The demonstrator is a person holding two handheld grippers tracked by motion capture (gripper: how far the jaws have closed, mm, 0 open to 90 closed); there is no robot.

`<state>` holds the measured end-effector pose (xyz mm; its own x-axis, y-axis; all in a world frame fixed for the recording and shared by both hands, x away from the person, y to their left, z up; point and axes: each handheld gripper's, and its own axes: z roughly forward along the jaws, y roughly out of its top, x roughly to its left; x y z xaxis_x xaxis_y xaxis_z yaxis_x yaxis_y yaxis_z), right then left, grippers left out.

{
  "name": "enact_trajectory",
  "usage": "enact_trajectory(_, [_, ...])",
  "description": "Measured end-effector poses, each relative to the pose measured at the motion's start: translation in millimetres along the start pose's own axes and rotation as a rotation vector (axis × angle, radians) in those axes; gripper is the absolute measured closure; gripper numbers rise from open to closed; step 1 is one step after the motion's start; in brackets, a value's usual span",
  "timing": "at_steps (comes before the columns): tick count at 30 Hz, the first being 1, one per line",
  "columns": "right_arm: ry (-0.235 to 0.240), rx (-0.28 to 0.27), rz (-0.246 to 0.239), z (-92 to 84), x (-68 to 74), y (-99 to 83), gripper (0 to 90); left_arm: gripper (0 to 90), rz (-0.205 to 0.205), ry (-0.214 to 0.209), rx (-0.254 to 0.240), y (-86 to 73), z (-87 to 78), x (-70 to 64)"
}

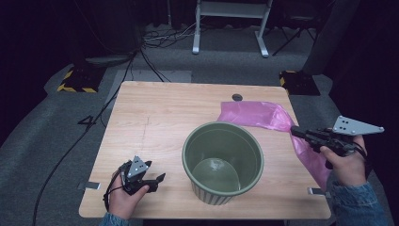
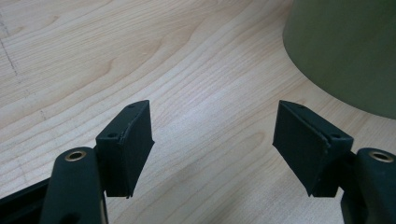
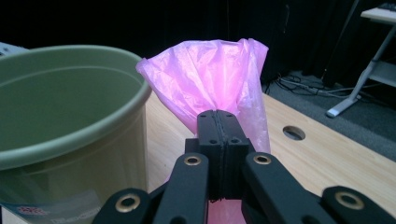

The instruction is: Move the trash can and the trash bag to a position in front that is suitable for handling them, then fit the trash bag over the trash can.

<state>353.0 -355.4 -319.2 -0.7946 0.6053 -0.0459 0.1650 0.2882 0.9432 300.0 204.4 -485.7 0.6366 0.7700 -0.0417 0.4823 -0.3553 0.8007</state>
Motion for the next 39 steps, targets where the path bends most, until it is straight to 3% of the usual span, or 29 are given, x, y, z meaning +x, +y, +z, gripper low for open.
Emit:
enact_trajectory(10, [0.005,-0.037,-0.020,-21.6,2.8,14.5,90.0,28.4,0.001,0.005,0.004,-0.2,0.2,-0.7])
enact_trajectory(19, [0.032,-0.037,-0.046,-33.0,10.1,22.7,90.0,28.5,0.006,0.007,0.005,-0.3,0.5,-0.7])
enact_trajectory(39, [0.105,-0.081,-0.089,-68.2,37.9,38.6,90.0,28.7,0.005,0.003,0.013,-2.0,2.7,-2.2])
